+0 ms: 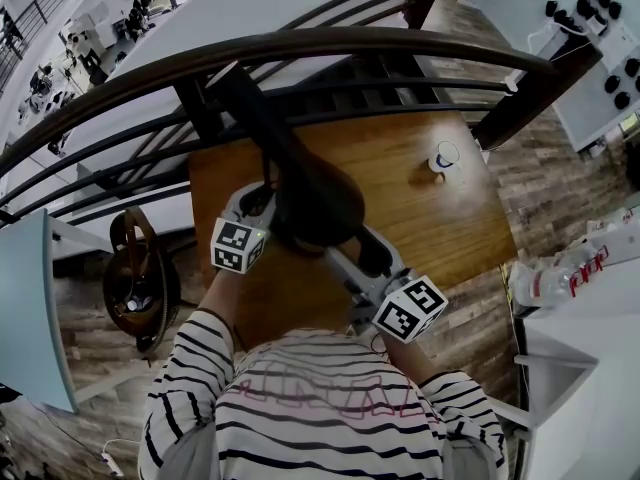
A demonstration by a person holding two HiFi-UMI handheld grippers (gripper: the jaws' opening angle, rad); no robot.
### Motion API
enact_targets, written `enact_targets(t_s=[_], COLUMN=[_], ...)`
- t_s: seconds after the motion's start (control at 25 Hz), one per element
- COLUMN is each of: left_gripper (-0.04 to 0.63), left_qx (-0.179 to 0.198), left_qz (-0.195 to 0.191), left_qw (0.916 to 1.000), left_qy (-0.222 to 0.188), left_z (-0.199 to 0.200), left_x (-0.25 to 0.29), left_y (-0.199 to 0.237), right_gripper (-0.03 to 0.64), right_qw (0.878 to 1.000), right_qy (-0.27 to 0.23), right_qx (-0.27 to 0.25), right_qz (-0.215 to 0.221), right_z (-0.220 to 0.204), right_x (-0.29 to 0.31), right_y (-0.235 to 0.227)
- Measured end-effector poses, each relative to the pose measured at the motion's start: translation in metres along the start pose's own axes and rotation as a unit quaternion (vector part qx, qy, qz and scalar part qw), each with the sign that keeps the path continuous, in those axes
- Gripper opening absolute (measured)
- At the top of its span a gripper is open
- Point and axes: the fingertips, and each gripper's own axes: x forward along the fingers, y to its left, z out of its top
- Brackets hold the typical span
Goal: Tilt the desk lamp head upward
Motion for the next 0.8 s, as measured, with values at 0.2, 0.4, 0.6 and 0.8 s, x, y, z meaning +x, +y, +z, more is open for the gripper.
enact_targets(t_s=[0.2, 0.4, 0.6, 0.8], left_gripper=[0.071, 0.071, 0.071, 0.071], left_qx=[-0.001, -0.003, -0.005, -0.008], left_qz=[0.005, 0.008, 0.011, 0.016], left_qw=[1.0, 1.0, 0.9999, 0.9998], left_qy=[0.002, 0.003, 0.001, 0.003], left_z=[0.0, -0.001, -0.002, -0.002], left_x=[0.0, 0.0, -0.001, -0.001], left_y=[0.0, -0.002, -0.003, -0.005], right_gripper=[0.304, 0.304, 0.321, 0.329], right_qw=[1.0, 1.0, 1.0, 0.999], right_qy=[-0.003, -0.005, -0.011, -0.014], right_qx=[-0.001, -0.008, -0.015, -0.03], right_qz=[-0.001, -0.002, -0.001, -0.005], right_z=[0.009, 0.018, 0.033, 0.053], right_x=[-0.01, -0.019, -0.032, -0.045], right_y=[0.003, 0.007, 0.014, 0.024])
